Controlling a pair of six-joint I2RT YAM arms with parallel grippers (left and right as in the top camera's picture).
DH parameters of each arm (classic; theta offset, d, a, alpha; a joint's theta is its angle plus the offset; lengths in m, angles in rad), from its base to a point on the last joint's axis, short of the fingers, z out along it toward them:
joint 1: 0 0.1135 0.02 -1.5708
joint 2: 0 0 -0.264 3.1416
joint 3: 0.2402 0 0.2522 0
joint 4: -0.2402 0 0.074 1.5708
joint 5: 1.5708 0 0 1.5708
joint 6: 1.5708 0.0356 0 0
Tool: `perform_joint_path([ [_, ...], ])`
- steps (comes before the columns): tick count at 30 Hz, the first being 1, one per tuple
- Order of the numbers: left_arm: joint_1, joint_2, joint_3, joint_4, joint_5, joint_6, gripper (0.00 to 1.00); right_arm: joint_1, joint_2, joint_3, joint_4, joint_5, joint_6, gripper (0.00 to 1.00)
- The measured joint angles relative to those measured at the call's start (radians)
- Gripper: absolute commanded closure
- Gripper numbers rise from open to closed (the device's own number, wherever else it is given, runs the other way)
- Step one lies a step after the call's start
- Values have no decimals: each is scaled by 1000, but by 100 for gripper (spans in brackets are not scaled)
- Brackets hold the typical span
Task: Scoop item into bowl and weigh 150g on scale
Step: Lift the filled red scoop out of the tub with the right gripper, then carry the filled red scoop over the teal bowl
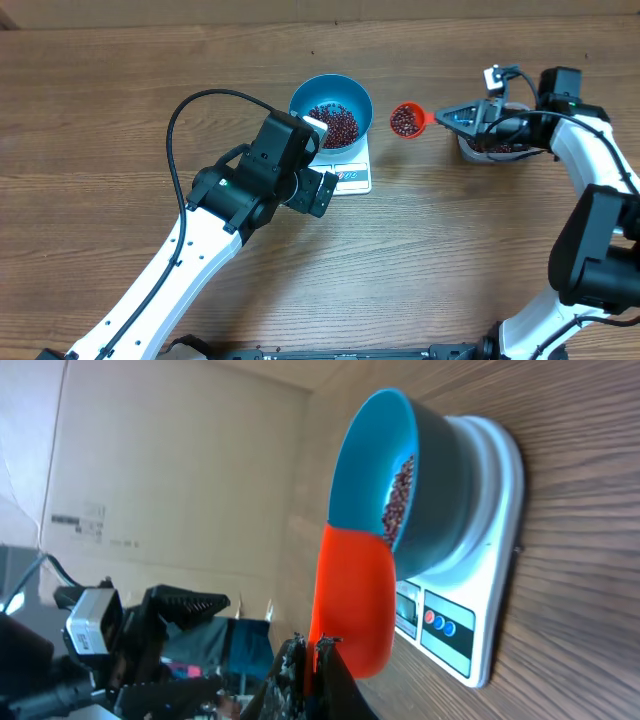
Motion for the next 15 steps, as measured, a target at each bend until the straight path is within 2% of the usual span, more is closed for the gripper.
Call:
perform_joint_path([
  [15, 0, 0, 0, 0, 0, 0, 1, 126, 0, 0, 134, 39, 34, 96],
])
